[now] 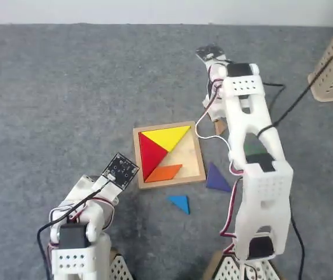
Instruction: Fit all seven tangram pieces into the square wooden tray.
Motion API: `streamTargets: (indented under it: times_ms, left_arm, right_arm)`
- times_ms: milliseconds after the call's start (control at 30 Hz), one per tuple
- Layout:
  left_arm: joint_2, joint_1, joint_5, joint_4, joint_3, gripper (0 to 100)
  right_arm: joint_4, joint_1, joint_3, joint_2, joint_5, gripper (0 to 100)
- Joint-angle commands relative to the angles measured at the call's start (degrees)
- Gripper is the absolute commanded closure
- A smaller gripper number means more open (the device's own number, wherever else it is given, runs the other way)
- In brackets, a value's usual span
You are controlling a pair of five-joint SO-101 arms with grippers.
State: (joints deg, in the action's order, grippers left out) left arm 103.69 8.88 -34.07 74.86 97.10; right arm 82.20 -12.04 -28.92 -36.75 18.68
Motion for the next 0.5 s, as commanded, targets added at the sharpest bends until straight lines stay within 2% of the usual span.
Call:
streamTargets:
  times_ms: [0, 467]
  left_arm:
    - [0.97, 0.18, -0.18, 0.35, -0.57, 98]
    - [0.97, 0.18, -0.18, 0.35, -0.57, 98]
  right_arm:
    - [0.31, -0.22, -3.69, -0.04, 0.88, 82.5]
    - [-1.71, -0.31, -3.78, -6.9, 2.81, 82.2]
